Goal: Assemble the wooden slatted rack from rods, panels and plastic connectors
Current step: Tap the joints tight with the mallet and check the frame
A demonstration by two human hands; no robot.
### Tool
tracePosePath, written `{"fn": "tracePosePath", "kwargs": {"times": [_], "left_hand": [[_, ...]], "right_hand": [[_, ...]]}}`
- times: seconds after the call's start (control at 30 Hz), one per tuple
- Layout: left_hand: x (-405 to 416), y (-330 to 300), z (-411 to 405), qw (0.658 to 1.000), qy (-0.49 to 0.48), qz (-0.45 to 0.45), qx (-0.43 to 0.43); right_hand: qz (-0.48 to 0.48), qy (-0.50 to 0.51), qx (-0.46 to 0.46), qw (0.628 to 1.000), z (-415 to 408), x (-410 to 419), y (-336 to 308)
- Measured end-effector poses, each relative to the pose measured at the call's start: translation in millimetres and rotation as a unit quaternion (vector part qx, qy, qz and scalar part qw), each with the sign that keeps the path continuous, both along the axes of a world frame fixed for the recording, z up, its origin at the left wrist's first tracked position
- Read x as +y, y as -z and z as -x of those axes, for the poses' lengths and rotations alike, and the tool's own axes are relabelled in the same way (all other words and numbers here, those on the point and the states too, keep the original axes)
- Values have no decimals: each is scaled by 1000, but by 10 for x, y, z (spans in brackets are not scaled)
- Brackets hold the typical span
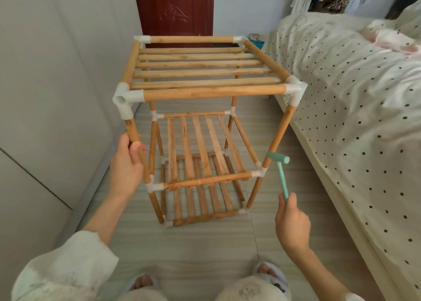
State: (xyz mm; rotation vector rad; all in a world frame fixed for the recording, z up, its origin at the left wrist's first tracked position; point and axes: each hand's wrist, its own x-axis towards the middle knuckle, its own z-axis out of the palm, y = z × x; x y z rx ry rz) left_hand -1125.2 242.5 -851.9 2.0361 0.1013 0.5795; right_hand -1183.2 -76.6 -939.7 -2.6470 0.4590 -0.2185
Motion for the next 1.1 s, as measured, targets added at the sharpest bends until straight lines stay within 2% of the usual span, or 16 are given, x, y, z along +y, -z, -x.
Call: {"fn": "tracePosePath", "kwargs": {"times": [0.07, 0.1, 0.17, 0.27, 0.33, 0.4, 0.47, 0.6, 0.67, 0.73, 0.8, 0.87, 0.9, 0.97, 1.1], "left_hand": [[8, -2, 19, 1000, 5, 4, 1], [15, -20, 19, 1000, 10, 3, 1], [23, -44, 10, 1000, 19, -1, 10], [-2, -23, 11, 1000, -3, -9, 8], [-93, -24, 60, 998, -16, -53, 0], [-340, -87, 175, 994, 22, -111, 5], [-698, -203, 297, 981, 125, -150, 18], [-1280, -386, 291, 914, 359, -150, 112], [-1386, -327, 212, 889, 412, -148, 132], [-1350, -111, 101, 876, 420, -182, 154], [-1178, 198, -40, 846, 385, -297, 219], [-952, 482, -173, 776, 342, -449, 283], [-858, 601, -228, 742, 320, -506, 301], [-752, 748, -321, 715, 269, -572, 299], [-820, 750, -446, 692, 223, -657, 198]], "right_hand": [[41, -6, 164, 986, -29, 4, 22], [49, -7, 208, 977, -66, -36, 0], [45, -11, 217, 975, -100, -122, -98], [28, -37, 159, 986, -67, -229, -227], [-132, -34, 123, 983, -13, -179, -232], [-354, 2, 116, 928, -25, -10, -224], [-471, 36, 111, 874, -78, 148, -215], [-530, 71, 77, 841, -133, 286, -281], [-557, 87, 64, 823, -60, 239, -330], [-610, 87, 63, 785, 43, 180, -342], [-679, 70, 62, 728, 143, 145, -354], [-728, 43, 62, 681, 195, 150, -366], [-739, 26, 70, 670, 205, 176, -375], [-735, 4, 80, 674, 193, 251, -369], [-688, 21, 52, 723, 95, 257, -319]]}}
